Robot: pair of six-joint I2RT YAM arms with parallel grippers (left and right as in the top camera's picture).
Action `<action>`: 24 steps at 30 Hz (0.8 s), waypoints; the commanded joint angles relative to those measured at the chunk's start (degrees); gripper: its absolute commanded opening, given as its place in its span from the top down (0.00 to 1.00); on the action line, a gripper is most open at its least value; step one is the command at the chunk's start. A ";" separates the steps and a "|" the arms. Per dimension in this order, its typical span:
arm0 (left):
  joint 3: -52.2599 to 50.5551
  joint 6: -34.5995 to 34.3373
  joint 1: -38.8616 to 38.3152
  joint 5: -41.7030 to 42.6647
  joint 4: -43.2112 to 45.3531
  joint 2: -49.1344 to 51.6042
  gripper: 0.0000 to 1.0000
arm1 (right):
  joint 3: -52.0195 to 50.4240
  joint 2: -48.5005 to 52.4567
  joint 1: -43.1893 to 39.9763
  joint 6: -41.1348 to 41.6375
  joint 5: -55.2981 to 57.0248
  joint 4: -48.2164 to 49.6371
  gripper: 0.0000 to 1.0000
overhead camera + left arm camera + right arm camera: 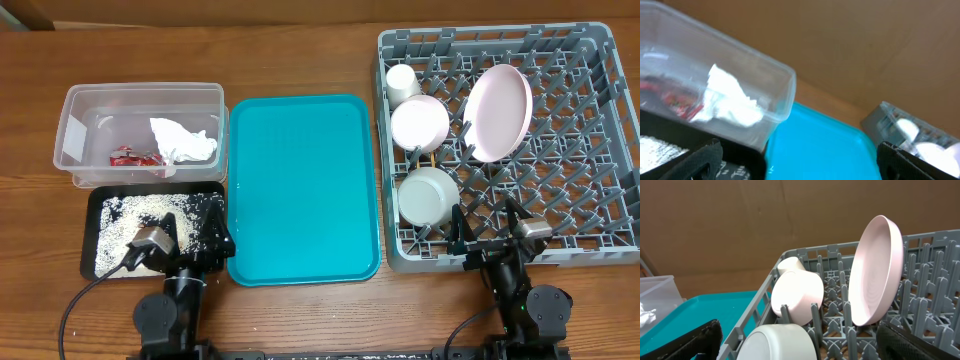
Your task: Sort waste into correct bins and load items into the dishwasher
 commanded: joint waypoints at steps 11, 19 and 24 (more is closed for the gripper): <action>-0.72 36.44 -4.04 -2.29 -0.96 -0.83 0.00 | -0.61 -0.68 -0.20 0.44 0.33 0.26 0.00; -0.72 36.41 -4.04 -2.27 -0.87 -0.83 0.00 | -0.61 -0.68 -0.20 0.42 0.33 0.26 0.00; -0.72 36.41 -3.98 -2.27 -0.87 -0.81 0.00 | -0.61 -0.68 -0.20 0.44 0.33 0.26 0.00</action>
